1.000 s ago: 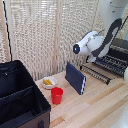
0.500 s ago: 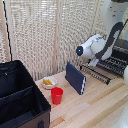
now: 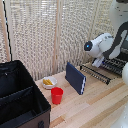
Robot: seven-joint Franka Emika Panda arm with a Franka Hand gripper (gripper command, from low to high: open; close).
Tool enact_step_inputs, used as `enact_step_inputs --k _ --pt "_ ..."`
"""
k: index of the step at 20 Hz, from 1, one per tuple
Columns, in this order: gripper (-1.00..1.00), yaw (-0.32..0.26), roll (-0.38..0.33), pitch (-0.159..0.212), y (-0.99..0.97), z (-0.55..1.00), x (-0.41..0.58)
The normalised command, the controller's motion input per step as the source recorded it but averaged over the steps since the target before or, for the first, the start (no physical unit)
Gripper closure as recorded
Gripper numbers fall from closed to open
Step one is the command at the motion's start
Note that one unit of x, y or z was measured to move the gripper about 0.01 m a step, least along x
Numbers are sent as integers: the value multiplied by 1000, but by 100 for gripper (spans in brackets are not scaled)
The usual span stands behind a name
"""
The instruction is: Gently stretch your hand towards the oven tray's handle, obtaining a firm grip, and draw it cautiously out of the oven. Transition your grip to the hot dog bowl, gingerly seizing the edge, and elevate it from the surface. Hover the bowl over the tray, delicately lower it, and temper your grip, establishing the bowl's equilibrium.
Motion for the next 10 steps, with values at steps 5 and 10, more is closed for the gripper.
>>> enact_step_inputs --k 5,10 --pt "-100 -35 116 1 -329 -59 154" --pt "100 -8 12 0 -26 -5 6"
